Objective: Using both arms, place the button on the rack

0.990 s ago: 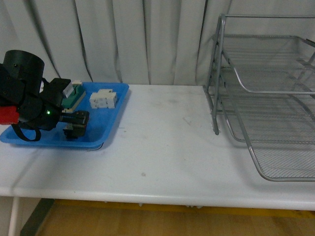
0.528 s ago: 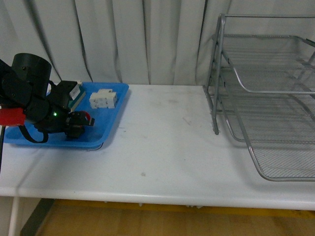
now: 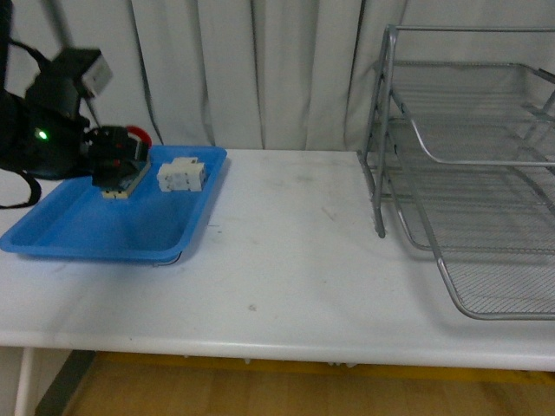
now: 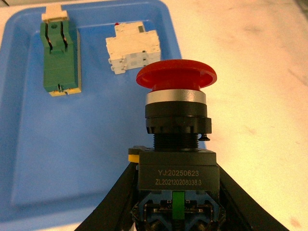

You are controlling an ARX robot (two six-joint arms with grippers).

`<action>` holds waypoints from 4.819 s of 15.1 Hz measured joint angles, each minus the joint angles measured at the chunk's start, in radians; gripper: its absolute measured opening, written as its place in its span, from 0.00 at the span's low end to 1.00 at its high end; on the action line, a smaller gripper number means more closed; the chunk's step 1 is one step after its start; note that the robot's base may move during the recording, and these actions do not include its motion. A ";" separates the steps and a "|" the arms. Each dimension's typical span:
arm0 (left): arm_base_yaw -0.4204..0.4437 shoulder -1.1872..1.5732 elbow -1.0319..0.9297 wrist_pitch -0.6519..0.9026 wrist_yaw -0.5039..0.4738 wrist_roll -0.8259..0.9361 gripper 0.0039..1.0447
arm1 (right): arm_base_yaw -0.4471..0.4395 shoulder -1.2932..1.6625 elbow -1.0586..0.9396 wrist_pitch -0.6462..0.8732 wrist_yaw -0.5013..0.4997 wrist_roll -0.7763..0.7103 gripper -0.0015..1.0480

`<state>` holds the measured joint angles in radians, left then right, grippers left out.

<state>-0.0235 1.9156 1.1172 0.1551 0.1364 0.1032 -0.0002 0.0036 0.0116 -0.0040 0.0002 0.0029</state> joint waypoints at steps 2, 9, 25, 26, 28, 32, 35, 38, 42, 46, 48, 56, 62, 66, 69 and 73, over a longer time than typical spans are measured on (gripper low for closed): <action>-0.016 -0.266 -0.253 0.016 0.000 -0.011 0.34 | 0.000 0.000 0.000 0.000 0.000 0.000 0.94; -0.037 -0.597 -0.653 0.060 -0.067 -0.150 0.34 | 0.000 0.000 0.000 0.000 0.000 0.000 0.94; -0.110 -0.513 -0.609 0.091 -0.084 -0.158 0.34 | 0.000 0.000 0.000 -0.003 0.004 0.000 0.94; -0.151 -0.496 -0.570 0.089 -0.087 -0.161 0.34 | 0.000 0.000 0.000 0.001 0.003 0.000 0.94; -0.253 -0.432 -0.464 0.078 -0.132 -0.192 0.34 | 0.000 0.000 0.000 0.000 0.003 0.000 0.94; -0.506 -0.271 -0.300 0.042 -0.137 -0.212 0.34 | 0.000 0.000 0.000 0.000 0.003 0.000 0.94; -0.554 -0.116 -0.166 -0.022 -0.148 -0.207 0.34 | 0.000 0.000 0.000 0.000 0.003 0.000 0.94; -0.554 0.009 -0.013 -0.082 -0.166 -0.197 0.34 | 0.000 0.000 0.000 0.000 0.003 0.000 0.94; -0.536 0.167 0.169 -0.180 -0.197 -0.167 0.34 | 0.000 0.000 0.000 0.000 0.003 0.000 0.94; -0.509 0.253 0.341 -0.246 -0.199 -0.167 0.34 | 0.000 0.000 0.000 0.000 0.003 0.000 0.94; -0.502 0.284 0.385 -0.267 -0.195 -0.182 0.39 | 0.000 0.000 0.000 0.000 0.003 0.000 0.94; -0.538 -0.117 -0.036 0.023 -0.164 -0.154 0.94 | 0.000 0.000 0.000 0.000 0.003 0.000 0.94; -0.477 -0.654 -0.575 0.343 -0.348 -0.140 0.85 | 0.000 0.000 0.000 0.000 0.003 0.000 0.94; -0.160 -1.176 -0.930 0.399 -0.326 -0.121 0.28 | 0.000 0.000 0.000 0.000 0.000 0.000 0.94; -0.092 -1.300 -1.014 0.340 -0.256 -0.118 0.01 | 0.000 0.000 0.000 0.000 0.000 0.000 0.94; 0.030 -1.415 -1.052 0.277 -0.151 -0.117 0.01 | 0.000 0.000 0.000 0.000 0.001 0.000 0.94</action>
<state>0.0063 0.5007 0.0647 0.4316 -0.0151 -0.0135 -0.0002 0.0036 0.0116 -0.0036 0.0013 0.0029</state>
